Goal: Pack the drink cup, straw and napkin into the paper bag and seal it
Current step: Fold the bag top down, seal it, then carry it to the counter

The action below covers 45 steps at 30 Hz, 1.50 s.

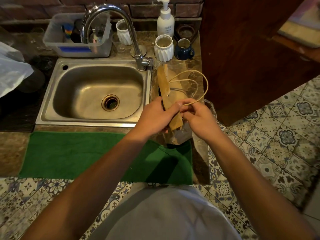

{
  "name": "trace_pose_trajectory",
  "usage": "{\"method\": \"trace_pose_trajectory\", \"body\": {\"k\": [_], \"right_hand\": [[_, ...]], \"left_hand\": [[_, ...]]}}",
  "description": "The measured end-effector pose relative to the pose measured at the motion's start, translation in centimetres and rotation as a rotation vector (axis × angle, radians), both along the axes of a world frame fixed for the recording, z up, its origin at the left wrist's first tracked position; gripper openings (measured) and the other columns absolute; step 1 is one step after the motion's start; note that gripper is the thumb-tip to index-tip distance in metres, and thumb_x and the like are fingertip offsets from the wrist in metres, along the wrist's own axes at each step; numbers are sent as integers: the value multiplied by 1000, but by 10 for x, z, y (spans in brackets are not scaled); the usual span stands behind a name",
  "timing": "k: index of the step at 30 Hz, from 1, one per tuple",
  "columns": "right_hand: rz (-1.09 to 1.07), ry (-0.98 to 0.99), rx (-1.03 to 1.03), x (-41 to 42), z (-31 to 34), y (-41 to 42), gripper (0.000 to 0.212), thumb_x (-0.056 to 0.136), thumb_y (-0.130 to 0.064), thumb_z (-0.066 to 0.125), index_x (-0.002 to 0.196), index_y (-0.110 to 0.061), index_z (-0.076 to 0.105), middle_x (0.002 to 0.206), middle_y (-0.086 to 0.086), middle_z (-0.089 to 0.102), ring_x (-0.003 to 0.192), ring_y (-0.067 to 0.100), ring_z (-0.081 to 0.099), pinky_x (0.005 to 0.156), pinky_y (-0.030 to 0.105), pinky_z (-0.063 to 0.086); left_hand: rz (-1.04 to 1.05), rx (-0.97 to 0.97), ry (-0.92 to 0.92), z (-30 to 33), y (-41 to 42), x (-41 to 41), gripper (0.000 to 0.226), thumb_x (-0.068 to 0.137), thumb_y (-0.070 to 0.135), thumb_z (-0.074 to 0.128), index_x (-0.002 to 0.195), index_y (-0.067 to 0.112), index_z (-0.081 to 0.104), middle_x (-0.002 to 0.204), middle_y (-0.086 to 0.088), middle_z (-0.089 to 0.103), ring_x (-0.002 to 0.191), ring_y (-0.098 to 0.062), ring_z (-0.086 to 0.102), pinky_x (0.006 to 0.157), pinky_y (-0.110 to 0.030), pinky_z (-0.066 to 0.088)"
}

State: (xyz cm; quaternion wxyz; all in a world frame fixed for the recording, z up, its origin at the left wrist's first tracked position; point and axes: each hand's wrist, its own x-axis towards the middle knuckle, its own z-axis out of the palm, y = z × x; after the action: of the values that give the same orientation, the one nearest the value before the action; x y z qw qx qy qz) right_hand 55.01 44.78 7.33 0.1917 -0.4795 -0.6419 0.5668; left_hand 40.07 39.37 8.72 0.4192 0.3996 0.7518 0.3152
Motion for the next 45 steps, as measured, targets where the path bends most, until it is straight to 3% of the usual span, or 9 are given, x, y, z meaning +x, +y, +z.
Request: {"method": "trace_pose_trajectory", "body": {"k": [4,10,19,26,30,33,38,41,45], "right_hand": [[-24,32,-21,-6,-3,-4,41,91,8,52,112,-24,63,91,-1,68,84,19,65,77,49,55],[-204,274,-347,-6,1,-5,45,88,17,42,125,-5,55,99,11,75,88,19,75,72,29,61],[-185,448,-495,-15,0,-15,36,98,3,48,132,-7,54,118,15,75,111,29,72,101,44,55],[-189,252,-234,1,18,4,23,101,-3,50,119,-9,63,112,9,76,101,24,75,90,39,60],[-315,196,-32,15,28,18,18,99,-5,55,103,-16,69,94,4,76,74,12,72,62,28,58],[-399,38,247,25,26,27,20,90,-13,64,107,-23,68,99,-7,71,84,8,66,72,35,60],[58,-7,112,22,26,39,60,84,-19,76,137,-36,53,136,-13,55,128,12,54,109,43,47],[329,13,-20,13,21,36,47,83,-19,80,126,-29,66,121,-4,70,114,14,66,103,42,52],[375,-4,95,-2,2,21,21,83,-14,80,103,-11,75,98,12,75,90,24,70,84,40,55]], "left_hand": [[-60,12,152,-2,1,-4,68,76,61,70,132,27,56,117,7,70,103,-13,67,89,-41,58],[-153,116,116,-10,-29,2,83,72,47,84,143,32,43,123,10,62,106,-4,63,91,-27,54],[44,207,420,-28,-27,-8,38,93,21,65,131,16,62,117,-5,67,103,-18,60,84,-26,43],[20,282,436,-3,-22,-39,26,93,13,67,118,14,73,110,-2,72,98,-13,62,82,-14,44],[-71,261,374,18,-27,-53,25,91,13,70,115,19,73,108,3,73,102,-13,65,90,-30,53],[-168,255,310,36,-42,-70,27,88,7,70,110,24,74,101,7,73,97,-12,66,86,-31,54],[-206,254,28,40,-71,-104,22,82,16,77,99,30,78,92,10,77,88,-3,69,80,-23,54],[-126,230,-109,32,-82,-113,27,78,20,70,88,44,79,87,18,77,84,4,68,80,-16,53],[-98,171,-168,6,-90,-117,52,83,-4,67,82,47,79,85,21,77,86,6,69,78,-11,51]]}}
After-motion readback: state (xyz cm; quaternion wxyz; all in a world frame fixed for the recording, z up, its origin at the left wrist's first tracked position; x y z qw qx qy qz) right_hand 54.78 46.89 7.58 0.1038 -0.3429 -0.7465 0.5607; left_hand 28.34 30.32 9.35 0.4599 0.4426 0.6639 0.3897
